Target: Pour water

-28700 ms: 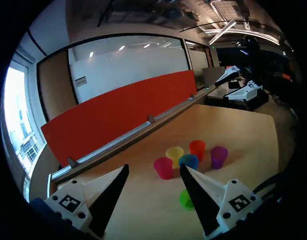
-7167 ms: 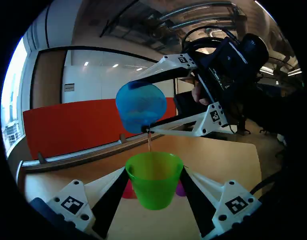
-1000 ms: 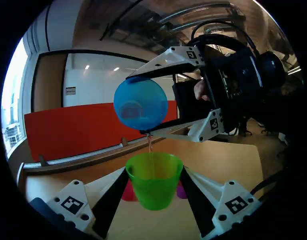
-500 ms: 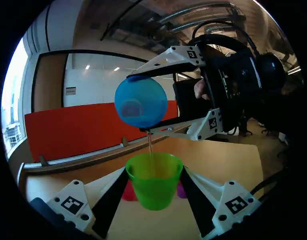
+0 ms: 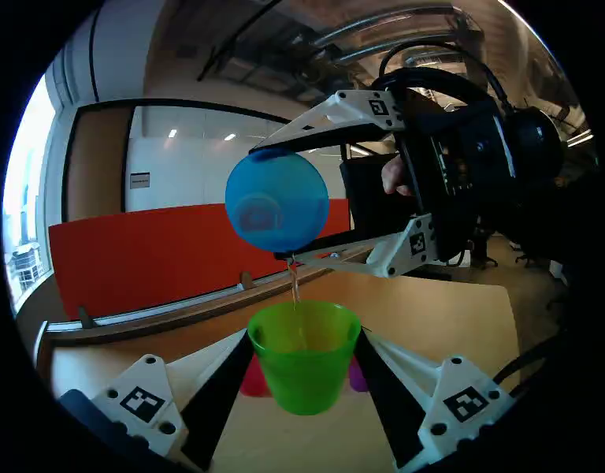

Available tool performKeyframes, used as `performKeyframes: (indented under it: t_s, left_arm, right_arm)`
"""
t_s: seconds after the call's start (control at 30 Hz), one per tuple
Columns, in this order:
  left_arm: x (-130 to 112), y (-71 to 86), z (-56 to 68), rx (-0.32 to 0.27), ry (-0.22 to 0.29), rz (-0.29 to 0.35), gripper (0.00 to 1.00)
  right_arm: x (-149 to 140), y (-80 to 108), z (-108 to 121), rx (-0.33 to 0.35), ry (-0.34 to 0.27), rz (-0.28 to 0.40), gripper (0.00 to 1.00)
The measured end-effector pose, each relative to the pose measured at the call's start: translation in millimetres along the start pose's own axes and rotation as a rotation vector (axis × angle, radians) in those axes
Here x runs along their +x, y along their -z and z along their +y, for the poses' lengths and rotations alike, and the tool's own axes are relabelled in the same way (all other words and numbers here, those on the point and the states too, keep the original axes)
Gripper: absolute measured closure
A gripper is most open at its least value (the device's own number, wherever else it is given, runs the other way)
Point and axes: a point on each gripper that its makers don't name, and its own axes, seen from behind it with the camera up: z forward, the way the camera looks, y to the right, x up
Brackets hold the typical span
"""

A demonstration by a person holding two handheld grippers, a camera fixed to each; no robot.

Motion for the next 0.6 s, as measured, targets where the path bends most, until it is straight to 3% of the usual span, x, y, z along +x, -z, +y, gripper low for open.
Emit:
performKeyframes:
  t_s: [0.6]
  left_arm:
    - [-2.1, -1.8, 2.9, -0.002, -0.003, -0.001, 0.13]
  right_arm:
    - [0.5, 2.5, -0.6, -0.007, 0.028, -0.004, 0.07]
